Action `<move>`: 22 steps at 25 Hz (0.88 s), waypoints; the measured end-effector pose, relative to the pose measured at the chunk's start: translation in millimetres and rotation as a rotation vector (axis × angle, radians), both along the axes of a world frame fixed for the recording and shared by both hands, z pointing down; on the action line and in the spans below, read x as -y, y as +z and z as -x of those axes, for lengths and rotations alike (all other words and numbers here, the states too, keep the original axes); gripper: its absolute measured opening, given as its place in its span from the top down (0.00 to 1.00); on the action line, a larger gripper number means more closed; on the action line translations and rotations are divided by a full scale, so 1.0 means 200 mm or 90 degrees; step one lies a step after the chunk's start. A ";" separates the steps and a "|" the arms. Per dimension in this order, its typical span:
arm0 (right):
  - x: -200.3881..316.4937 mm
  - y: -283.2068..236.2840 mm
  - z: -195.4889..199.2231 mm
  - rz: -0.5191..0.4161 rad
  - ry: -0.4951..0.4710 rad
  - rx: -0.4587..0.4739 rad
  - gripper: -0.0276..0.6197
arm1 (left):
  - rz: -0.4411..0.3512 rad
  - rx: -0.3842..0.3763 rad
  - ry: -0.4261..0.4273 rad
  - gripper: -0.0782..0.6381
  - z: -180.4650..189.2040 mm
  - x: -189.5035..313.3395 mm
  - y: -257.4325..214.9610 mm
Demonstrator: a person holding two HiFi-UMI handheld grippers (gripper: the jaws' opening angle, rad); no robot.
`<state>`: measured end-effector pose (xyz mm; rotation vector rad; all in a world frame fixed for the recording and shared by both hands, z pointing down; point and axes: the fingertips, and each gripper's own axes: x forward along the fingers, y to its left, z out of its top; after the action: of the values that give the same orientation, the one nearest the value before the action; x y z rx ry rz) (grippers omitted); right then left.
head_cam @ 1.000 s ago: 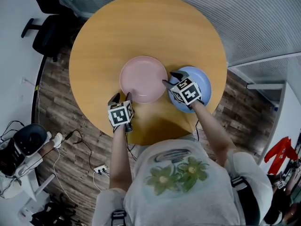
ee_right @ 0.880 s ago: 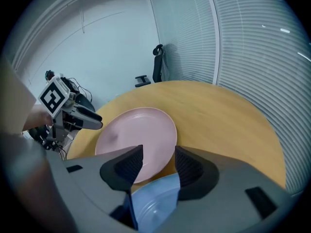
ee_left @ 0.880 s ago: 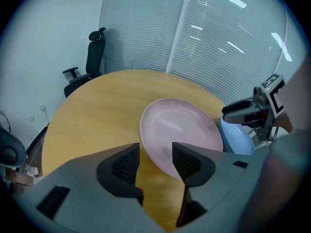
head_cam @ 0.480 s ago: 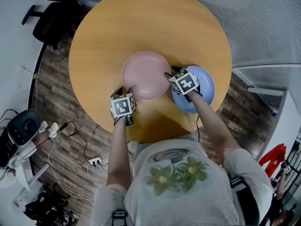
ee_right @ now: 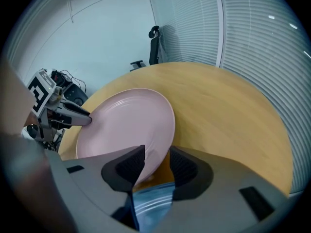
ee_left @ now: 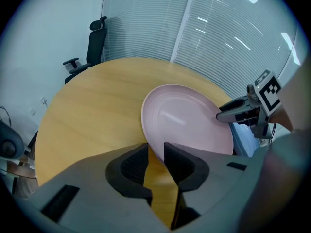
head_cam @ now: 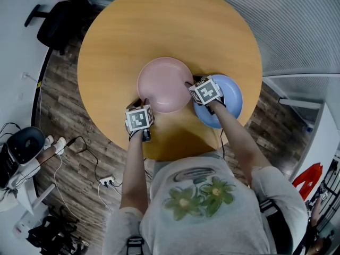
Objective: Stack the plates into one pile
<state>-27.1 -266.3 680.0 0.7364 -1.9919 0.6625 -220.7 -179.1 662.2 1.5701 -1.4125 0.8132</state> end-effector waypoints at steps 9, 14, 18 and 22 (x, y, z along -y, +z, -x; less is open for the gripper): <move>-0.02 -0.04 -0.02 -0.021 -0.007 0.003 0.78 | 0.002 0.011 -0.002 0.74 0.01 -0.03 0.00; -0.06 -0.15 -0.02 -0.039 -0.009 0.009 0.78 | -0.018 0.007 -0.002 0.74 0.02 -0.07 -0.08; -0.12 -0.22 -0.02 -0.048 -0.006 0.019 0.78 | -0.031 0.001 0.002 0.74 0.02 -0.13 -0.14; -0.22 -0.28 -0.03 -0.054 -0.003 0.027 0.78 | -0.038 0.001 0.009 0.74 0.02 -0.21 -0.19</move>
<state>-21.4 -221.7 624.4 0.7735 -2.0707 0.5996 -224.1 -136.9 623.5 1.6257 -1.4400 0.7876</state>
